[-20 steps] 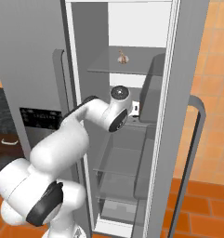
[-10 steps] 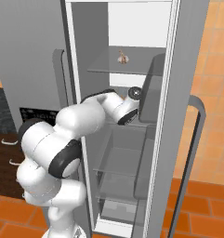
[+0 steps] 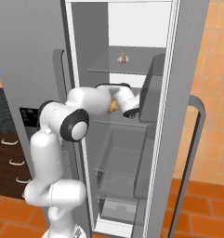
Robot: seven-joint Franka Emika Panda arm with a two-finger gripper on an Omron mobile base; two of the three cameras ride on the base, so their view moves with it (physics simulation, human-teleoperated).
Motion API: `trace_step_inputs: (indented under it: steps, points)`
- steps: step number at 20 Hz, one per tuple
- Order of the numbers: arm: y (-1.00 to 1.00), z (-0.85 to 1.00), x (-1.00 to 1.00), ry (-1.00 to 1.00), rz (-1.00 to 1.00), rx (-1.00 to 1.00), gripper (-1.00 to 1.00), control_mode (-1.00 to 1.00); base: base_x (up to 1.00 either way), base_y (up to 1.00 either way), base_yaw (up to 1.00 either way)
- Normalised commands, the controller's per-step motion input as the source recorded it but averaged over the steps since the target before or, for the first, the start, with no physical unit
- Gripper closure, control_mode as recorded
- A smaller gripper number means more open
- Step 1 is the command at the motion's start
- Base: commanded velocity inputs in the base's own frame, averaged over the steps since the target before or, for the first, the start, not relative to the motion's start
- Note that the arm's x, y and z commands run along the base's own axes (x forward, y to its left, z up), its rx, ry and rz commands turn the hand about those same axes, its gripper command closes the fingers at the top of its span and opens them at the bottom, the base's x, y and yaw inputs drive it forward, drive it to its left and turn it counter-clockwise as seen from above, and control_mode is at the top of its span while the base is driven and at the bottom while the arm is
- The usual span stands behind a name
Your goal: Place one garlic and one chicken drumstick in each tupperware on the nearby counter, to pack two identical lunches.
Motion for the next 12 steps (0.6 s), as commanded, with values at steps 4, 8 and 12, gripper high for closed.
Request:
trace_step_inputs:
  steps: [4,8,12]
  points:
    - [-0.35,-0.24,0.79,0.14,0.12,0.03,-1.0,-1.0,0.0,0.0,0.0]
    - [-0.29,-0.27,0.79,0.04,0.1,0.01,-1.0,-1.0,0.0,0.0,0.0]
    - [-0.04,-0.79,0.51,0.03,0.08,-0.01,1.0,-1.0,0.0,0.0,0.0]
